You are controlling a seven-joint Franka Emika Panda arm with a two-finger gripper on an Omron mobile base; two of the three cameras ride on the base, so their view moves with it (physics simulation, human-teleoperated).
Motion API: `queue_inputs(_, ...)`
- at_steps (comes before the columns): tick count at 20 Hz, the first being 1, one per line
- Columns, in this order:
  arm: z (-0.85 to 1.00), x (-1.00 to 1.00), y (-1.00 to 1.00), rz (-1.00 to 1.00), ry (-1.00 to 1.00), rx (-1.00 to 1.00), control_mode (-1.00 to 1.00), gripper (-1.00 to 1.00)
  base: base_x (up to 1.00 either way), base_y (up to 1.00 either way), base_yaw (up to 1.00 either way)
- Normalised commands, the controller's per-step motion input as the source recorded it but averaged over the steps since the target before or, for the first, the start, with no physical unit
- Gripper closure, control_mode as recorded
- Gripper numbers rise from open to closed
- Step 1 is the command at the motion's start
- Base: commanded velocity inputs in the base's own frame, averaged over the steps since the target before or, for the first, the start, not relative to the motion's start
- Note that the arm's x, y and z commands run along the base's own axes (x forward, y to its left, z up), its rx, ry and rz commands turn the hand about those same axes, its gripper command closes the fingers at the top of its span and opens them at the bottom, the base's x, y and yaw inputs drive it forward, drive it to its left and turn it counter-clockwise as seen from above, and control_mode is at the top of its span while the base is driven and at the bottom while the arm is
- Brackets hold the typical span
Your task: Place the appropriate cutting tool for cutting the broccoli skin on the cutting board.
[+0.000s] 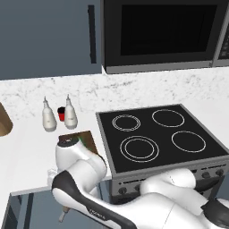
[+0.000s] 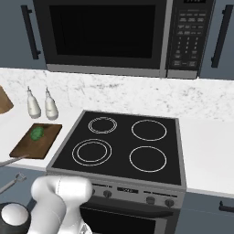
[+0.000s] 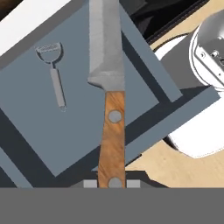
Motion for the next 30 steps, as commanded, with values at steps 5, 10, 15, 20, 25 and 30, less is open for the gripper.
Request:
queue_inputs(5, 0.09, 0.58, -0.83, 0.0, 0.0, 0.0, -1.0, 1.0, 0.0, 0.0, 0.0)
queue_inputs(10, 0.04, 0.72, -0.67, 0.11, 0.0, 0.0, -1.0, 1.0, 0.0, 0.0, 0.0)
queue_inputs(15, 0.0, 0.97, -0.16, 0.21, 0.0, 0.0, -1.0, 1.0, 0.0, 0.0, 0.0)
queue_inputs(20, 0.0, 0.85, 0.11, 0.26, 0.0, 0.0, -1.0, 1.0, 0.0, 0.0, 0.0)
queue_inputs(25, -0.06, 0.52, 0.44, 0.2, 0.0, -0.03, -1.0, 1.0, 0.0, 0.0, 0.0)
queue_inputs(30, -0.27, 0.32, 0.25, 0.13, 0.02, -0.03, -1.0, 1.0, 0.0, 0.0, 0.0)
